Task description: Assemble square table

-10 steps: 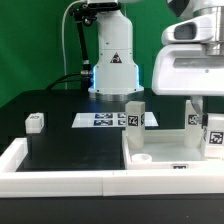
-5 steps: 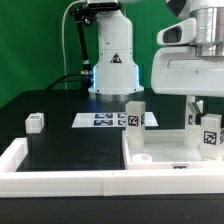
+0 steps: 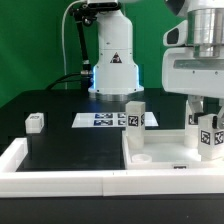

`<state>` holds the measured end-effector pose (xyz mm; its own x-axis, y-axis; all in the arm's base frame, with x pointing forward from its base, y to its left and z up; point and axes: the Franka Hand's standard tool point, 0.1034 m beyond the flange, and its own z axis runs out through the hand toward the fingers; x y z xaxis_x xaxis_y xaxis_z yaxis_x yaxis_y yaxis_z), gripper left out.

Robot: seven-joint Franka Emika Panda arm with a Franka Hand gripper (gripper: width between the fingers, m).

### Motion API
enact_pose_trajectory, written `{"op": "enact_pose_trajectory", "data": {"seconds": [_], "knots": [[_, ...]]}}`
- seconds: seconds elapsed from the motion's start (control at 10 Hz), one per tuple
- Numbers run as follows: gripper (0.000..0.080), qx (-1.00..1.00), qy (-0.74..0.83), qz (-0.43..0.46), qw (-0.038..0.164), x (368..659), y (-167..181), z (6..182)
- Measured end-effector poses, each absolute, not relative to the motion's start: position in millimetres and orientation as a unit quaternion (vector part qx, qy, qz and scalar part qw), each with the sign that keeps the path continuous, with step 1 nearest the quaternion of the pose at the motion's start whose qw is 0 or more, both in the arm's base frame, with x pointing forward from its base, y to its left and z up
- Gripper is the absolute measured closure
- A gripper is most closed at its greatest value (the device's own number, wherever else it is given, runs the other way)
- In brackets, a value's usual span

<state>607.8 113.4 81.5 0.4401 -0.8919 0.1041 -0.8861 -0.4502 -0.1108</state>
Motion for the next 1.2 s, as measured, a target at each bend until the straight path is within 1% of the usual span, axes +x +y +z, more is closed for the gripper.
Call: {"op": "enact_pose_trajectory", "data": {"seconds": [0.1, 0.2, 0.3, 0.4, 0.5, 0.6, 0.7, 0.9, 1.2], "knots": [[0.0508, -0.822, 0.565, -0.07, 0.026, 608, 113, 81.5], [0.0508, -0.831, 0.551, -0.071, 0.025, 608, 113, 81.2], [0.0306, -0.839, 0.539, -0.071, 0.024, 608, 113, 81.1], [0.0189, -0.845, 0.529, -0.071, 0.024, 608, 114, 81.1], [0.0189, -0.856, 0.512, -0.071, 0.022, 608, 117, 81.9], [0.0158, -0.888, 0.454, -0.074, 0.02, 609, 118, 82.4], [0.0158, -0.906, 0.416, -0.08, 0.02, 611, 120, 83.4], [0.0151, -0.948, 0.307, -0.083, 0.013, 610, 123, 82.6], [0.015, -0.978, 0.189, -0.086, 0.004, 610, 127, 82.2]]}}
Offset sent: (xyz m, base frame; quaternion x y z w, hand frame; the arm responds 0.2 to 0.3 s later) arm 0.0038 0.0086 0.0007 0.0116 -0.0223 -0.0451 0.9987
